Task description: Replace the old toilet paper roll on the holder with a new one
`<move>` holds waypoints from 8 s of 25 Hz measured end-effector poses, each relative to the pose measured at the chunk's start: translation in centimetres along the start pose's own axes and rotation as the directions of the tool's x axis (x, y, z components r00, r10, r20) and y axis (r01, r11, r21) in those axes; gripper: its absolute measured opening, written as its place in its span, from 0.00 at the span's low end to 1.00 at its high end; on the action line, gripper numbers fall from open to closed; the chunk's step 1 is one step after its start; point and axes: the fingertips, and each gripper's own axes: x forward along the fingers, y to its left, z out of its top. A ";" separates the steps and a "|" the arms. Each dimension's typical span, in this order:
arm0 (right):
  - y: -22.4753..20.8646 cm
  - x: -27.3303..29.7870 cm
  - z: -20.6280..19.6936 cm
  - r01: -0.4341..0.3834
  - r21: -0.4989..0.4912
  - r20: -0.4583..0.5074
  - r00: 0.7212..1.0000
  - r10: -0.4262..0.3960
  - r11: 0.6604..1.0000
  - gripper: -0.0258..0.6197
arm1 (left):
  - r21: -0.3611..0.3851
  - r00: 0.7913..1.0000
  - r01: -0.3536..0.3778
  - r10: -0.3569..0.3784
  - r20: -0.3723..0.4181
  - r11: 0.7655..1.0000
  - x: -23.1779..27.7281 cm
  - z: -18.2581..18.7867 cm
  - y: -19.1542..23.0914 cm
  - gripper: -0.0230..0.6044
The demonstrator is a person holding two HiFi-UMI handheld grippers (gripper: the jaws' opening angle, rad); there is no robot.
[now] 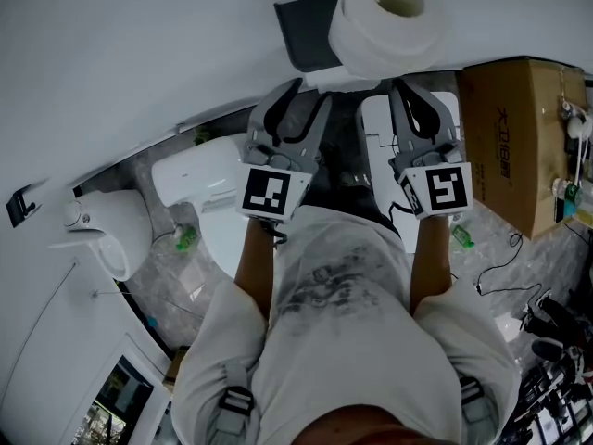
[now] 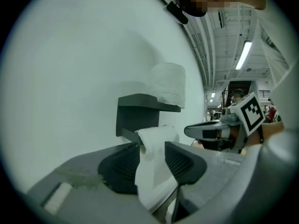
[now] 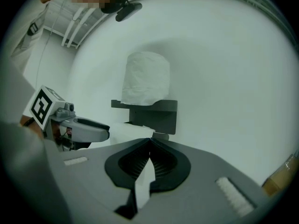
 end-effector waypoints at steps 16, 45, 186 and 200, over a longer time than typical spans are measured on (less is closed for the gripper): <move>-0.2 2.9 -1.4 0.007 0.003 -0.028 1.000 -0.007 1.000 0.04 | 0.003 1.000 0.026 -0.026 0.017 1.000 1.3 0.1 0.1 0.30; -0.5 2.1 -1.2 0.031 0.018 -0.018 0.999 -0.031 0.999 0.04 | 0.035 0.997 0.078 -0.079 0.022 0.996 2.7 0.2 -1.8 0.10; -2.0 -8.0 8.1 0.107 -0.038 0.080 0.991 -0.103 0.994 0.18 | 0.059 0.948 0.317 -0.318 0.014 0.947 0.4 4.2 -13.7 0.06; 1.4 -3.9 11.1 0.023 -0.060 0.103 0.994 -0.017 0.998 0.31 | 0.042 0.969 0.248 -0.249 0.003 0.968 -3.4 3.7 -9.4 0.06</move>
